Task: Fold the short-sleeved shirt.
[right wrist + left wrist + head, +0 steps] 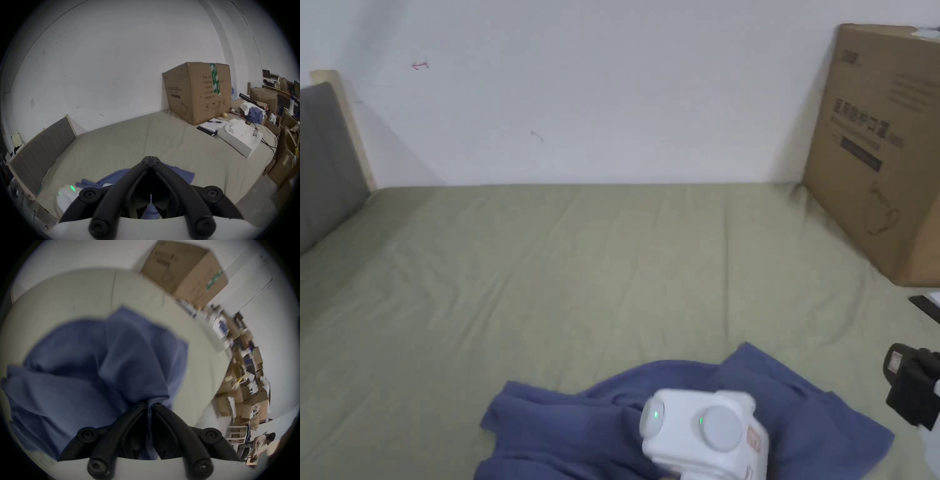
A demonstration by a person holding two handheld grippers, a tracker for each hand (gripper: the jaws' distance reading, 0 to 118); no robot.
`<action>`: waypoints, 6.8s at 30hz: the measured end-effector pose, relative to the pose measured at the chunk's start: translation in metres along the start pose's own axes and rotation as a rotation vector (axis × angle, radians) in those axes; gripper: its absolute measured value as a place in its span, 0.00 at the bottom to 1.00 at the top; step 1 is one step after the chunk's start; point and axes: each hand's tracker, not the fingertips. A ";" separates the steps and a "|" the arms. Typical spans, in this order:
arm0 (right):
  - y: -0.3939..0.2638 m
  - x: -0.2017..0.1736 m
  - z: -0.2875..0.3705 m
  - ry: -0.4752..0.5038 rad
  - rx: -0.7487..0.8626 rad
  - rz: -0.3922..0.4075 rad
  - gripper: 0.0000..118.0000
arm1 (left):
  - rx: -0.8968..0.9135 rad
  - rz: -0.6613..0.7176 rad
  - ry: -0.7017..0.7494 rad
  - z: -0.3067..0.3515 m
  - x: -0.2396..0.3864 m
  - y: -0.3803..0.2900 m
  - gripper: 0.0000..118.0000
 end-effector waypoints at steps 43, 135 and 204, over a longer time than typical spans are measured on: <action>-0.060 -0.112 -0.108 0.232 -0.333 0.221 0.00 | 0.198 0.287 0.413 0.144 -0.289 0.063 0.87; 0.298 0.015 -0.147 0.313 -0.165 0.013 0.00 | 0.781 0.162 0.622 0.465 -0.167 0.063 0.01; 0.089 0.020 -0.367 0.221 -0.626 -0.036 0.00 | 0.418 0.306 0.554 0.259 -0.363 0.132 0.01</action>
